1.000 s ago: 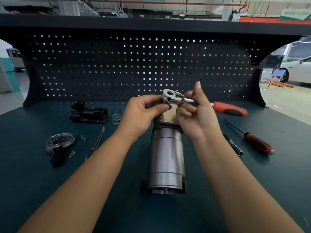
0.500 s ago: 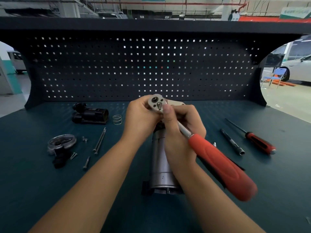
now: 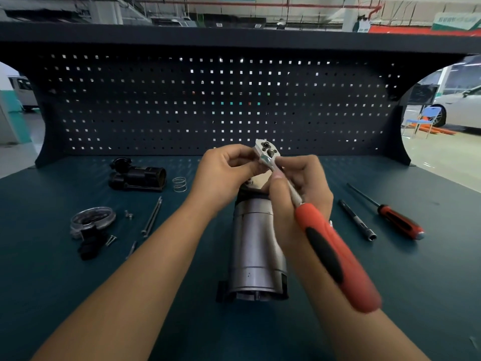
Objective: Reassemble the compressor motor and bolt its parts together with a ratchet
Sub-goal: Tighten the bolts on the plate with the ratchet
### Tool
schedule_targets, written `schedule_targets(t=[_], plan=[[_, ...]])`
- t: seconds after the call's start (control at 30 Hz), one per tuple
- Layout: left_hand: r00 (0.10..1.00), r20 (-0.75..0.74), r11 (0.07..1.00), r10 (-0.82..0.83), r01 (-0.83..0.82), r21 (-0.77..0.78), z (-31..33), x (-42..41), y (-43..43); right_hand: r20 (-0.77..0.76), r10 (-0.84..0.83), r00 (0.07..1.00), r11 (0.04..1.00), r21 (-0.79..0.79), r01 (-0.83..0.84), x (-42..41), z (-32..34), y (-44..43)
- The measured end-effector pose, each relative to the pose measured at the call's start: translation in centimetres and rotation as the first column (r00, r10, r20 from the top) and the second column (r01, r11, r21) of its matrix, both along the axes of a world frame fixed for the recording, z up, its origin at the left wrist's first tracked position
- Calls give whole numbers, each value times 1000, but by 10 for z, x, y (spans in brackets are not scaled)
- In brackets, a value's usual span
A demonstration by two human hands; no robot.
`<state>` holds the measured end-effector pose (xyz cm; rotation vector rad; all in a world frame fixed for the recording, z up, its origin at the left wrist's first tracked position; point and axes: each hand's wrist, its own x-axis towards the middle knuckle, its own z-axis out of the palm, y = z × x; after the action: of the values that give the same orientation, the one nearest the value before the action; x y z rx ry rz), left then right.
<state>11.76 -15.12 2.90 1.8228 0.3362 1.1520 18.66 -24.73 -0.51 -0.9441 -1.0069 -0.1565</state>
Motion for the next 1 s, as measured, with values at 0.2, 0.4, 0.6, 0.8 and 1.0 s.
schedule_targets(t=[0.2, 0.4, 0.6, 0.8, 1.0], plan=[[997, -39, 996, -65, 67, 51, 0, -4, 5, -545, 523, 656, 810, 77, -582, 38, 23, -3], [998, -25, 998, -60, 61, 29, -1, -3, 5, -654, 601, 458, 724, 204, -659, 65, 29, -21], [996, -67, 995, -53, 59, 80, -2, -5, 4, -374, 689, 620, 722, 293, -626, 43, 1, -49], [998, -9, 998, 62, -62, 18, -7, -2, 1, 257, -92, 962, 986, 160, 52, -14, -22, -46], [979, 142, 988, 144, -133, -83, -10, 1, -1, 69, -189, 980, 971, 163, 176, -24, -18, -43]])
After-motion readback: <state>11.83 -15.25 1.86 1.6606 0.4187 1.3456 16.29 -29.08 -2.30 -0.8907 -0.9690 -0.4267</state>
